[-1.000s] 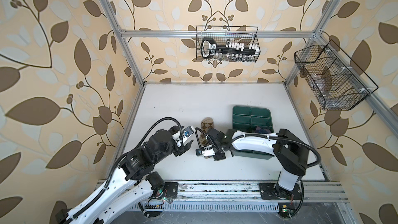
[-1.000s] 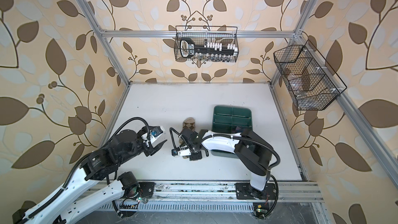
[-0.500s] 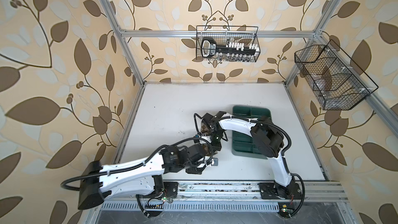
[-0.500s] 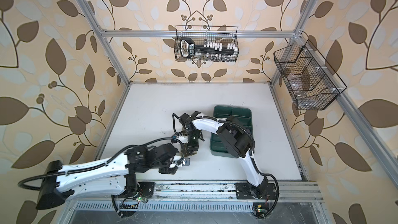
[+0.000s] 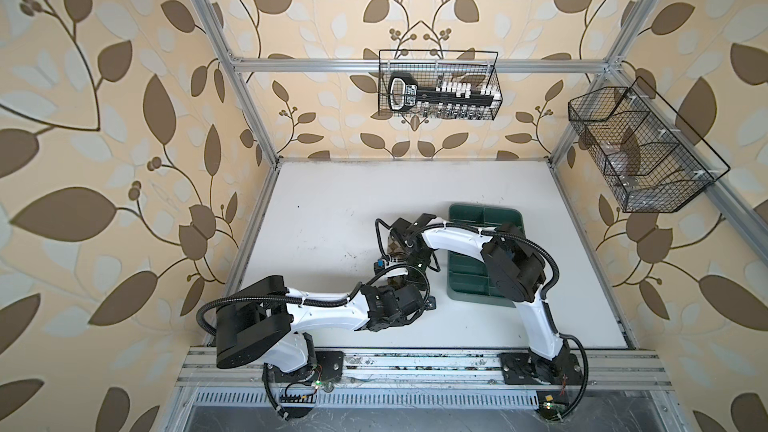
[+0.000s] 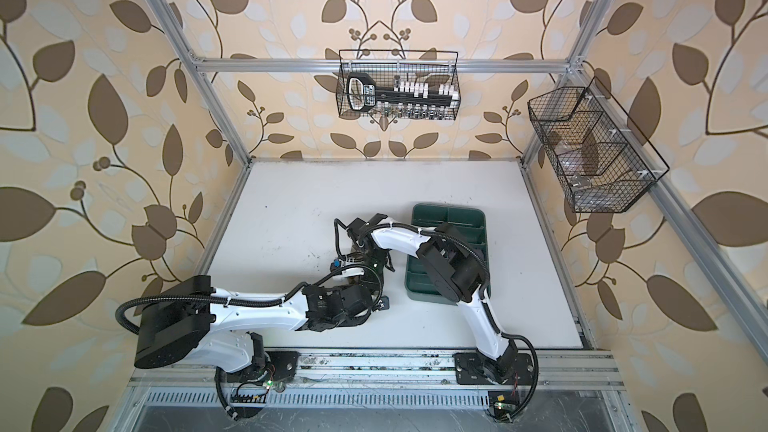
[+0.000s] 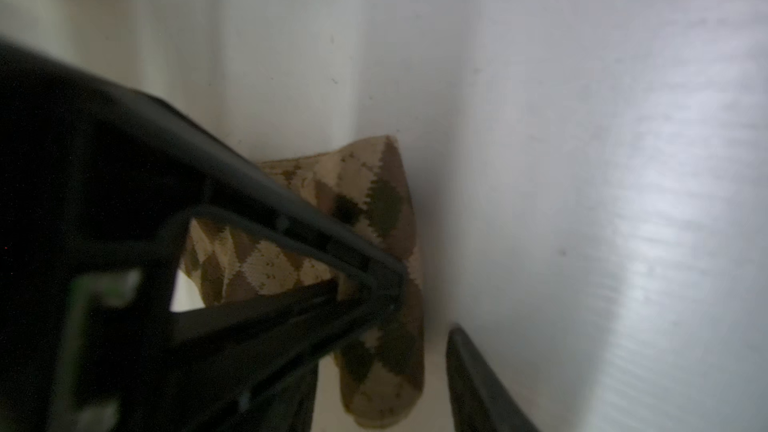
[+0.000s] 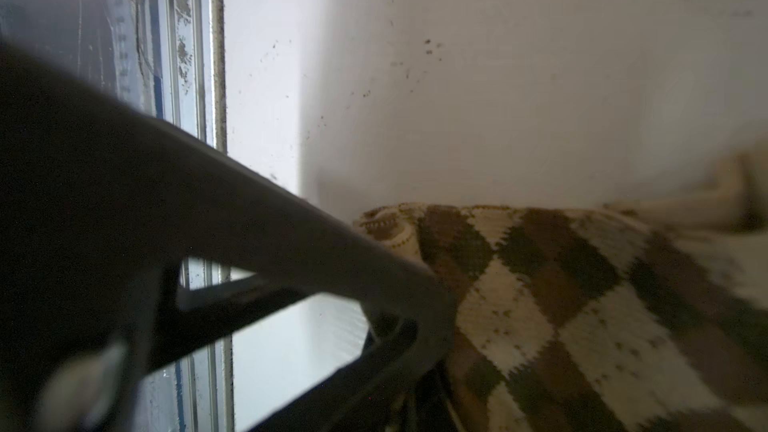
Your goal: Roll the socks
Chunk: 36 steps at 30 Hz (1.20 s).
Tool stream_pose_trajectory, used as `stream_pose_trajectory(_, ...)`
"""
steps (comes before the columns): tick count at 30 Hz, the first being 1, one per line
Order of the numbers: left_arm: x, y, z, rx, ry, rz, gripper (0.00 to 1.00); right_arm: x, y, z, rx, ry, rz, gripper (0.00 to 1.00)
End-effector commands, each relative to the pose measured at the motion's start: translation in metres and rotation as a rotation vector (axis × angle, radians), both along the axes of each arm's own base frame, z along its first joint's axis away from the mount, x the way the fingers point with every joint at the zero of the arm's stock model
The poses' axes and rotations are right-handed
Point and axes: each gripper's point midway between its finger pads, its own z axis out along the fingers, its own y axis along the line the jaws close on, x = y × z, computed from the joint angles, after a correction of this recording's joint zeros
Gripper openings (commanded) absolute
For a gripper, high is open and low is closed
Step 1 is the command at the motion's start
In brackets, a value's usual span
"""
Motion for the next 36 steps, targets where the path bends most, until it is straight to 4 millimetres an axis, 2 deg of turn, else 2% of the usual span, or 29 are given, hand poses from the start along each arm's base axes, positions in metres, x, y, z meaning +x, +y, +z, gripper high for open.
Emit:
stream_pose_trajectory(1, 0.011, -0.010, 0.004, -0.033, -0.058, 0.027, 0.36, -0.018, -0.017, -0.021, -0.061, 0.052, 0.032, 0.00)
stream_pose_trajectory(3, 0.003, -0.009, -0.003, -0.013, -0.007, 0.003, 0.20, -0.016, -0.016, -0.015, -0.030, 0.025, 0.012, 0.00)
stream_pose_trajectory(5, -0.016, -0.009, -0.012, 0.016, 0.104, -0.057, 0.07, -0.004, -0.014, -0.006, 0.008, -0.033, -0.051, 0.01)
stream_pose_trajectory(7, -0.034, -0.006, -0.017, 0.048, 0.206, -0.114, 0.01, 0.009, -0.016, 0.006, 0.040, -0.109, -0.122, 0.09)
stream_pose_trajectory(10, -0.053, -0.004, -0.018, 0.033, 0.312, -0.165, 0.00, 0.028, -0.022, 0.028, 0.115, -0.219, -0.227, 0.26)
stream_pose_trajectory(11, -0.056, -0.001, -0.018, 0.033, 0.334, -0.167, 0.00, 0.033, -0.027, 0.034, 0.131, -0.252, -0.272, 0.28)
stream_pose_trajectory(17, -0.051, 0.009, -0.021, 0.024, 0.422, -0.121, 0.00, 0.073, -0.064, 0.083, 0.246, -0.418, -0.573, 0.29)
stream_pose_trajectory(21, -0.041, 0.012, -0.016, -0.020, 0.519, -0.057, 0.00, 0.080, -0.095, 0.124, 0.330, -0.610, -0.685, 0.29)
stream_pose_trajectory(25, -0.030, 0.010, -0.008, -0.104, 0.648, 0.012, 0.00, 0.064, -0.124, 0.167, 0.437, -0.869, -0.744, 0.32)
stream_pose_trajectory(28, -0.028, 0.012, -0.010, -0.114, 0.715, 0.044, 0.00, 0.036, -0.129, 0.186, 0.492, -1.057, -0.675, 0.34)
stream_pose_trajectory(30, -0.029, 0.014, -0.012, -0.108, 0.760, 0.061, 0.00, 0.008, -0.121, 0.182, 0.507, -1.164, -0.522, 0.35)
stream_pose_trajectory(32, -0.030, 0.013, -0.014, -0.109, 0.819, 0.081, 0.00, -0.026, -0.106, 0.162, 0.499, -1.259, -0.267, 0.41)
stream_pose_trajectory(34, -0.031, 0.014, -0.018, -0.094, 0.862, 0.103, 0.00, -0.057, -0.091, 0.139, 0.478, -1.322, -0.012, 0.43)
stream_pose_trajectory(36, -0.030, 0.014, -0.021, -0.083, 0.885, 0.120, 0.00, -0.068, -0.080, 0.121, 0.430, -1.375, 0.104, 0.43)
